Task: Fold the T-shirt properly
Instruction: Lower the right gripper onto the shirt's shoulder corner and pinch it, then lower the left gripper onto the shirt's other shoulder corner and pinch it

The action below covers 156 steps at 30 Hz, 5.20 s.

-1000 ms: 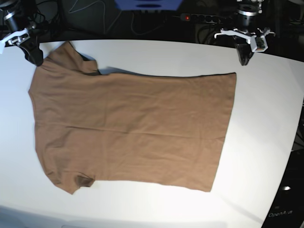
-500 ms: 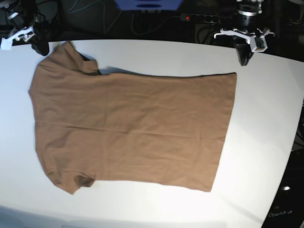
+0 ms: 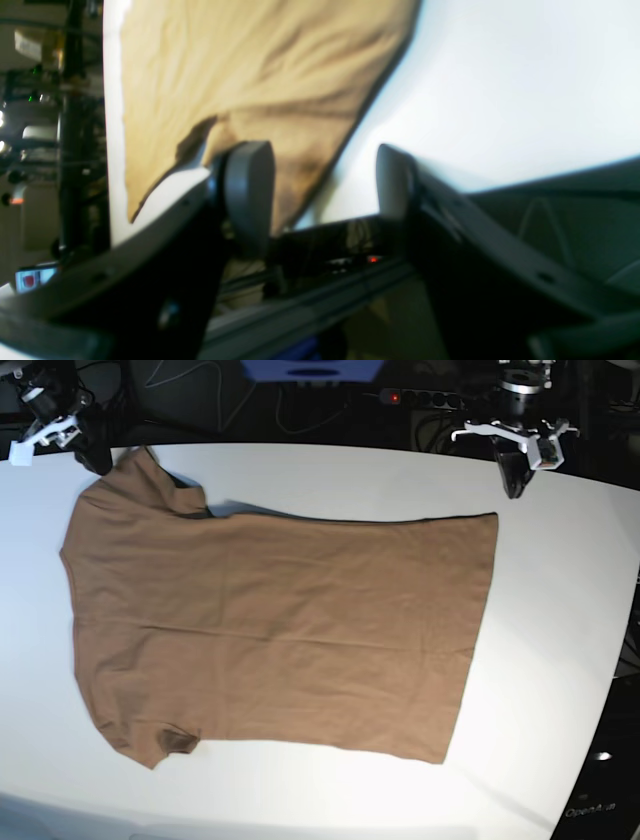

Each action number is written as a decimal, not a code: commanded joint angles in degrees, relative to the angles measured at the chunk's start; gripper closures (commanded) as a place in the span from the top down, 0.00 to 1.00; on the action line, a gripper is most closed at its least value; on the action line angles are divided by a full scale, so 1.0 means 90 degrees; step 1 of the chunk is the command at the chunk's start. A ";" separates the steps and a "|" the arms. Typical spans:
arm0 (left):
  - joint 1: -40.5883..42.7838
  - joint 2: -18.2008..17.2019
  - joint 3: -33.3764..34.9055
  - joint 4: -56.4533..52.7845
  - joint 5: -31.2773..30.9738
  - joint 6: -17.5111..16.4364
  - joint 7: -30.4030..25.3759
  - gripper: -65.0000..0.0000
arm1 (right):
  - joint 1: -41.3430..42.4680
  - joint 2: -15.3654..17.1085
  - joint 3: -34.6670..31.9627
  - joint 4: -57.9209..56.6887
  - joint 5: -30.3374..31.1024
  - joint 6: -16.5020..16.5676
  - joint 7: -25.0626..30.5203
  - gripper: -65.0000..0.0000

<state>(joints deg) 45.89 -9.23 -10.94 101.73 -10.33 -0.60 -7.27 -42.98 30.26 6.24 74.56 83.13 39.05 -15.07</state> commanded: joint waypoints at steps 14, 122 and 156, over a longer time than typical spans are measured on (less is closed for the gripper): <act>0.0073 -0.0034 -0.0020 0.0081 0.0010 0.0013 -0.0174 0.02 | 0.0141 0.0140 -0.0395 0.0072 0.0207 0.0106 0.0087 0.50; -0.2974 0.0113 -0.2667 -0.1824 -0.1505 -0.3953 0.6048 0.58 | 0.0473 0.0188 -0.0395 0.0072 -0.0187 0.0106 -0.0362 0.01; -0.3033 0.0093 -0.1964 -0.1755 -0.1563 -0.3943 0.6449 0.04 | 0.0483 0.0179 -0.0395 0.0072 -0.0187 0.0106 -0.0362 0.01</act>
<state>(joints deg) 17.80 -8.38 -28.60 85.97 -27.29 -36.82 46.52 -38.28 30.92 2.33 74.52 80.49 38.98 -19.07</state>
